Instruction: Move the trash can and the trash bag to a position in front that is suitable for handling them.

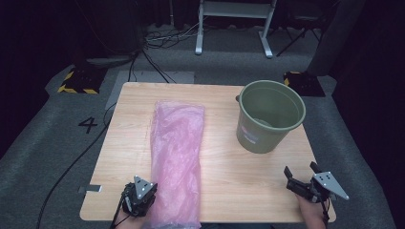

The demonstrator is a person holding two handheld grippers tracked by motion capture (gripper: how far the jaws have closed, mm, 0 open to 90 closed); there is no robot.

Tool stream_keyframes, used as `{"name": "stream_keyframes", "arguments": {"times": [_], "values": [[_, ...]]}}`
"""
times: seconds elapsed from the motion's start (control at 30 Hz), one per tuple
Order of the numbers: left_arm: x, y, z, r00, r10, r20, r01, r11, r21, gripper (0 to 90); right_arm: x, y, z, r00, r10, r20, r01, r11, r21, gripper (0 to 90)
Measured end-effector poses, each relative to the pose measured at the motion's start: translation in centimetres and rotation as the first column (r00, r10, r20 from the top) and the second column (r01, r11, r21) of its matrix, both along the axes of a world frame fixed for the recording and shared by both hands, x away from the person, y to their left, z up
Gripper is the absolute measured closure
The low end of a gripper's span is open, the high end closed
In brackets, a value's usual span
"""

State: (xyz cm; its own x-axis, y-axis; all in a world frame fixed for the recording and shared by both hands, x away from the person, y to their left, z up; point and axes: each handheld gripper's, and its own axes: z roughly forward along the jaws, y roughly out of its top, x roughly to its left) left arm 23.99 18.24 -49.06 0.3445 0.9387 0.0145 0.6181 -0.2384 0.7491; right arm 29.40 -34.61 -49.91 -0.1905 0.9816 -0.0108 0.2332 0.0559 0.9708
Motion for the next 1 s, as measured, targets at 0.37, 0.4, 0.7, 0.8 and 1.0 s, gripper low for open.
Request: {"name": "stream_keyframes", "arguments": {"times": [0.37, 0.4, 0.7, 0.8, 1.0], "values": [[0.7, 0.1, -0.3, 1.0, -0.006, 0.004, 0.006, 0.9991, -0.041, 50.6, 0.0, 0.0, 0.0, 1.0, 0.007, 0.0, -0.007, 1.0, 0.001, 0.0], [0.7, 0.2, -0.2, 0.9998, -0.02, 0.007, 0.02, 0.999, -0.039, 37.4, 0.0, 0.0, 0.0, 1.0, 0.007, 0.001, -0.007, 1.0, 0.001, 0.0], [-0.3, 1.6, 1.3, 0.9955, 0.038, 0.087, -0.029, 0.9936, -0.109, 3.7, -0.1, 0.3, 0.1, 0.9993, 0.022, -0.03, -0.023, 1.0, -0.001, 0.0], [-0.8, 1.6, 2.4, 0.9895, 0.022, 0.143, -0.001, 0.99, -0.141, 3.3, -0.2, 0.4, 0.0, 0.9995, 0.018, -0.024, -0.018, 1.0, 0.0, 0.0], [-1.2, 0.4, 5.3, 0.9682, -0.046, 0.246, 0.082, 0.9874, -0.135, 3.3, -0.2, 0.3, 0.2, 0.9995, 0.009, -0.029, -0.009, 1.0, 0.029, 0.0]]}}
